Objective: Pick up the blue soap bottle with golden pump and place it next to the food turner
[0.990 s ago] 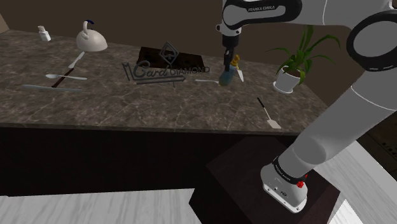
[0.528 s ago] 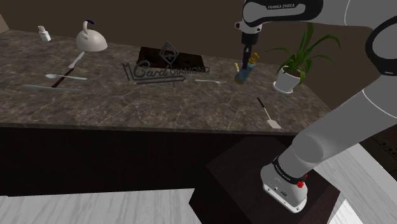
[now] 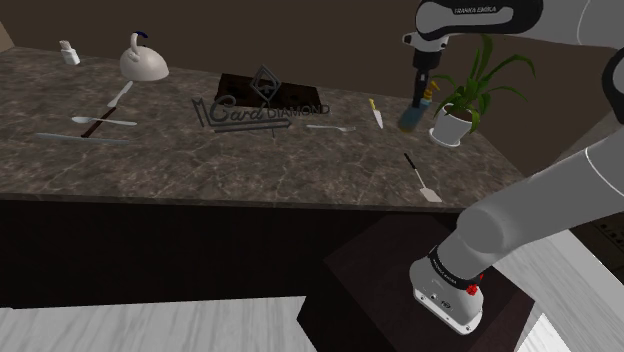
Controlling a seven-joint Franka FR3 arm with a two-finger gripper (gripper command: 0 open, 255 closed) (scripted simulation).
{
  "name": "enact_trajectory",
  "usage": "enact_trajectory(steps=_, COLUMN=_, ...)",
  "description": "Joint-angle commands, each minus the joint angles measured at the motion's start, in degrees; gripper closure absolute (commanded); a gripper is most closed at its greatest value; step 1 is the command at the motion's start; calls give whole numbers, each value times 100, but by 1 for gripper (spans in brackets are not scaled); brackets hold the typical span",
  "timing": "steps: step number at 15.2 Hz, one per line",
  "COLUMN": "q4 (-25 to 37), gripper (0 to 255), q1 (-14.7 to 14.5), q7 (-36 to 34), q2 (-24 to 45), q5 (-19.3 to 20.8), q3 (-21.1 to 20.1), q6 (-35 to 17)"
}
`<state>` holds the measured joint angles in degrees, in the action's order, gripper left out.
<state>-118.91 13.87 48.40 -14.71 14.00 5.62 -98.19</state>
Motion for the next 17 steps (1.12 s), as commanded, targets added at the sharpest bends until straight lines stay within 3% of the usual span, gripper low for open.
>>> enact_trajectory(steps=1, q4=-42, gripper=255, q1=120, q7=283, q2=-135, q5=85, q3=169, q6=27)
enact_trajectory(steps=9, q4=61, gripper=255, q1=561, q7=1359, q2=-361, q5=399, q3=852, q6=77)
enact_trajectory(steps=17, q4=561, gripper=255, q1=958, q7=2509, q2=-192, q5=589, q3=1590, q6=81)
